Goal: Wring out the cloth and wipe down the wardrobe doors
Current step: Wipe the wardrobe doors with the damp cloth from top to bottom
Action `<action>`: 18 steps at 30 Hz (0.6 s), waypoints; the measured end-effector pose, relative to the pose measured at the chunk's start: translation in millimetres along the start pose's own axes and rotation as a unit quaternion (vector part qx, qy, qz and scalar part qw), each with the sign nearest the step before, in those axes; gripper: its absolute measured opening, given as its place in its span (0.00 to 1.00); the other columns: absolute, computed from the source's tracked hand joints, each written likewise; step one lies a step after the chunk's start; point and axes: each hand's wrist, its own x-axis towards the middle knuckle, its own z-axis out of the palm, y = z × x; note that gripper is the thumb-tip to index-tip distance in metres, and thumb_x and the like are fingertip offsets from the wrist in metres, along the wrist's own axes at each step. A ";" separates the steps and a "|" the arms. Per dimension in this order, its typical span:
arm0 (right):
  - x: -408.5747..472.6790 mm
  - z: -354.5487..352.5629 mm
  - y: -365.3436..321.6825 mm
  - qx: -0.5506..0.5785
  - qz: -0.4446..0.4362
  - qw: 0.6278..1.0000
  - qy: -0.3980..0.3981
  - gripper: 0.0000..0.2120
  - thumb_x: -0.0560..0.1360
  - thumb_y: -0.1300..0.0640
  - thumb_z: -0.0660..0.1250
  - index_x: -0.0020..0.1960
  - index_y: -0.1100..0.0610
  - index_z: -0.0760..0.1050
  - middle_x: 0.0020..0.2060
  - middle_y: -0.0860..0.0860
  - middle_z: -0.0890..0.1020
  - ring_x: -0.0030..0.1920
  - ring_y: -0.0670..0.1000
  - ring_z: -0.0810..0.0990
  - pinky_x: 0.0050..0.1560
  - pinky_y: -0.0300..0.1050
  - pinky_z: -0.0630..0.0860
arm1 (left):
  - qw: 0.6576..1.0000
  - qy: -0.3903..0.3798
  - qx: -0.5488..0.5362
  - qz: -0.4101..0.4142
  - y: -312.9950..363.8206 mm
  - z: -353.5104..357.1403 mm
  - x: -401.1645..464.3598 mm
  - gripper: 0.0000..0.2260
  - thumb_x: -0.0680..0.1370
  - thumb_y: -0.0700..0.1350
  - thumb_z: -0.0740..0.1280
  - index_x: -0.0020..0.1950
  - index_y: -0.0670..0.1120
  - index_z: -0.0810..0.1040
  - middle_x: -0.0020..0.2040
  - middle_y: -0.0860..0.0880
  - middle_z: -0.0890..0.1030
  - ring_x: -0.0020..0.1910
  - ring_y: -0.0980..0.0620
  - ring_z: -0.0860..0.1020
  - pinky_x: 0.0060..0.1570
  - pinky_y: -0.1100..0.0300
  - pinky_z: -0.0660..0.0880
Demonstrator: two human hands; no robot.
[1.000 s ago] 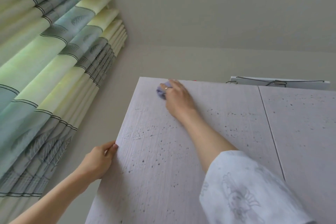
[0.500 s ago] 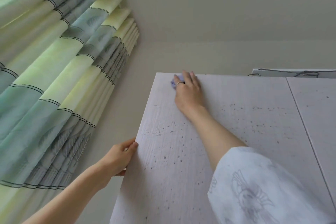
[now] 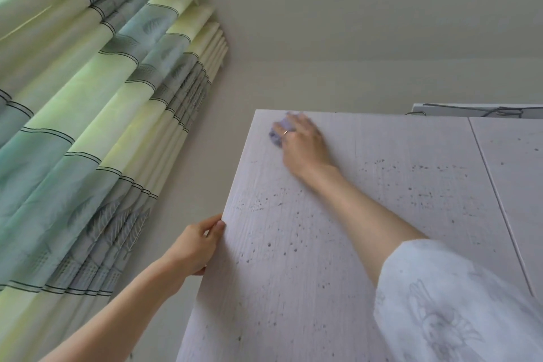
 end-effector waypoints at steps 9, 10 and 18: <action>-3.9 -21.7 19.9 -0.010 -0.023 0.998 -0.062 0.20 0.80 0.61 0.56 0.71 0.49 0.67 0.74 0.51 0.60 0.74 0.49 0.55 0.68 0.36 0.52 | 0.998 0.024 0.048 0.031 -6.4 2.1 4.2 0.10 0.82 0.48 0.54 0.56 0.59 0.73 0.35 0.55 0.71 0.33 0.55 0.68 0.28 0.64 0.71; 0.2 -26.8 32.2 -0.012 0.035 0.999 -0.038 0.20 0.81 0.60 0.55 0.72 0.50 0.65 0.74 0.52 0.60 0.74 0.50 0.54 0.69 0.38 0.52 | 0.997 0.027 0.055 0.036 -7.2 1.9 4.6 0.11 0.82 0.48 0.54 0.58 0.58 0.74 0.34 0.55 0.70 0.33 0.55 0.67 0.26 0.65 0.69; -60.2 -25.4 3.7 0.044 -0.235 0.960 -0.147 0.14 0.79 0.52 0.61 0.63 0.48 0.76 0.70 0.49 0.69 0.72 0.49 0.62 0.69 0.42 0.59 | 0.993 0.052 0.090 0.055 -12.0 4.0 7.9 0.13 0.82 0.47 0.55 0.64 0.54 0.75 0.49 0.40 0.78 0.45 0.41 0.75 0.37 0.57 0.76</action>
